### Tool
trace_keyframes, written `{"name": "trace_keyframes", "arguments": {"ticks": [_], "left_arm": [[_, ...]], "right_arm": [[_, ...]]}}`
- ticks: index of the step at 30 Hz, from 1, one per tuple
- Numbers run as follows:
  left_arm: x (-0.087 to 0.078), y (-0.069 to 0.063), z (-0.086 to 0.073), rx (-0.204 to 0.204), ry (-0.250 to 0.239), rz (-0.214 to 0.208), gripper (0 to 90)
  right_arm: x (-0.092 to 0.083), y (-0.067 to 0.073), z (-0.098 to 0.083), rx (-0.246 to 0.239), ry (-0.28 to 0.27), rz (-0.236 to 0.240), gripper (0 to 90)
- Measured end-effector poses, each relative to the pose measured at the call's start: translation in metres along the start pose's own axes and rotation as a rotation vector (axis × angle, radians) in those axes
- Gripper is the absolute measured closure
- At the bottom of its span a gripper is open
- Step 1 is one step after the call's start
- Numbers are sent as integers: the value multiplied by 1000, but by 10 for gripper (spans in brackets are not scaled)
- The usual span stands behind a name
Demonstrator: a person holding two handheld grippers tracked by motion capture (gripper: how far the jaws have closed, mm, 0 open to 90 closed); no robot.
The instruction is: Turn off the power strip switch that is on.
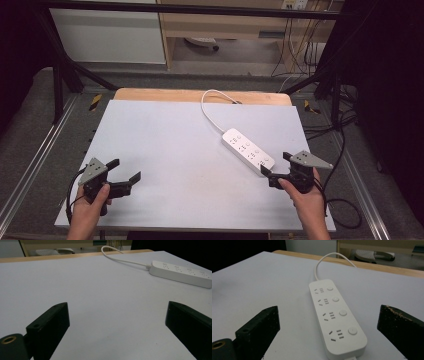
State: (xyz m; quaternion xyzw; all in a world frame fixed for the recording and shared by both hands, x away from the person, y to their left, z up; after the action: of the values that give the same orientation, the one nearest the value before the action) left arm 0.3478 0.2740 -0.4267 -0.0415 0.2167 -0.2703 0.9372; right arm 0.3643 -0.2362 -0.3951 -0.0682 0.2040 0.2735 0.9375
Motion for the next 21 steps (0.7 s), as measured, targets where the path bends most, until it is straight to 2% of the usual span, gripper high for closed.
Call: {"name": "trace_keyframes", "arguments": {"ticks": [5,7,9,10,13,17,21], "left_arm": [[0,2,0,-8,1,5,52],[0,2,-1,-7,0,7,52],[0,2,-1,-8,0,7,52],[1,2,-1,-19,1,4,51],[1,3,-1,-19,4,5,52],[1,2,-1,-17,4,6,52],[1,1,-1,-10,8,4,53]], "right_arm": [[8,-4,23,-13,-7,-11,99],[10,-5,32,-21,-26,-16,221],[11,-6,36,-27,-37,-24,256],[14,-9,43,-32,-41,-25,402],[18,-13,52,-44,-37,-30,584],[27,-18,62,-49,-32,-42,734],[37,-20,68,-54,-19,-38,828]]}}
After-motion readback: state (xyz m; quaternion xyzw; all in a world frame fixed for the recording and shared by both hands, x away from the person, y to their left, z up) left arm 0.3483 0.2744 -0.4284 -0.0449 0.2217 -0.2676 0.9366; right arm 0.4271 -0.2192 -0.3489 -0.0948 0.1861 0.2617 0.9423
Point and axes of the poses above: each handheld gripper's, and its own axes: x roughly forward along the jaws, z roughly out of its top, y roughly to its left, the point moved 3 cm from there along x, roughly forward along the jaws, and after that the axes turned 6 degrees about -x, right-handed, at the moved point
